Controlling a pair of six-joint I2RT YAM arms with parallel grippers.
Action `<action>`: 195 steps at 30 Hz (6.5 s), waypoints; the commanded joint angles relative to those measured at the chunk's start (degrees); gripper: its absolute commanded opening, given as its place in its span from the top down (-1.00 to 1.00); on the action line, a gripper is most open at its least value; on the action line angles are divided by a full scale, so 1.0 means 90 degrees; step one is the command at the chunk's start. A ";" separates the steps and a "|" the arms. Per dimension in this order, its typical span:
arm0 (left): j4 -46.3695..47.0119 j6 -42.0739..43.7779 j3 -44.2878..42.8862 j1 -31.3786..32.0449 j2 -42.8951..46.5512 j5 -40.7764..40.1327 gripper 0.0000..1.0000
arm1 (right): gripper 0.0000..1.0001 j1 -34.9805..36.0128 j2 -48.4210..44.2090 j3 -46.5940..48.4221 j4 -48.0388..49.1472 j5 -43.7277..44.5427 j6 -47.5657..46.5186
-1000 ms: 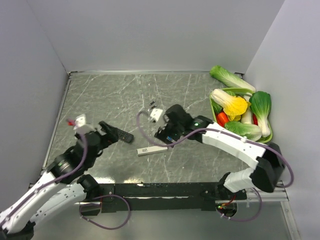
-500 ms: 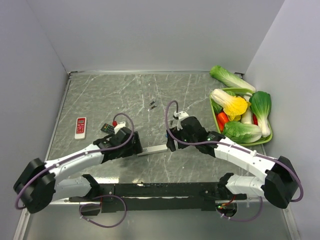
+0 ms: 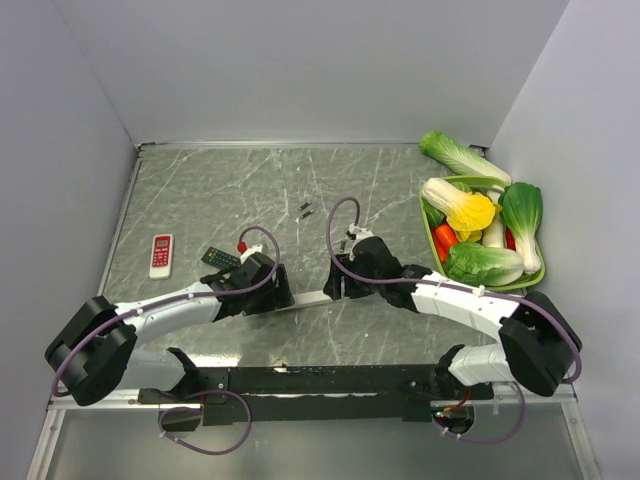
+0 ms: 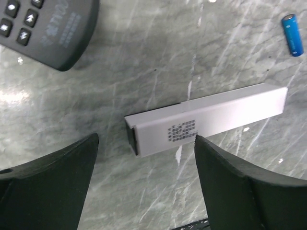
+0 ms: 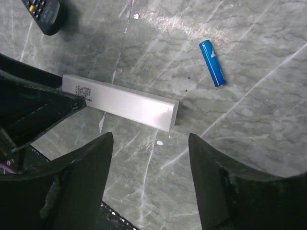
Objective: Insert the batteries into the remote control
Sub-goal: Load the battery cover into the remote control, then pick up the remote control from the center of the board.
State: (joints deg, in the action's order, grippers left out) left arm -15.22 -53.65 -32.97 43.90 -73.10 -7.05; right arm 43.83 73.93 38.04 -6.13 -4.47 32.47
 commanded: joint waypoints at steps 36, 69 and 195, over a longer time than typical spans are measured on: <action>-0.0173 -0.0230 0.0236 -0.0014 0.0727 0.0022 -0.61 | 0.16 -0.0144 0.0916 0.1056 -0.0344 0.0477 -0.0424; 0.0647 -0.0778 0.0431 -0.0014 -0.0052 0.0080 0.22 | 0.40 -0.0300 0.2030 0.1643 -0.0608 -0.0051 -0.0854; 0.0361 0.0931 0.1416 -0.0278 0.7399 -0.0674 -0.99 | 1.00 0.0863 0.2043 0.2239 -0.0895 -0.2078 -0.5143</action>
State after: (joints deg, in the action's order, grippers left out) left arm -21.19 -48.64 -21.82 41.32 -7.31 -20.67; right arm 53.43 102.19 62.02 -21.96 -14.26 -21.98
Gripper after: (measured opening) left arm 0.994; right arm 0.395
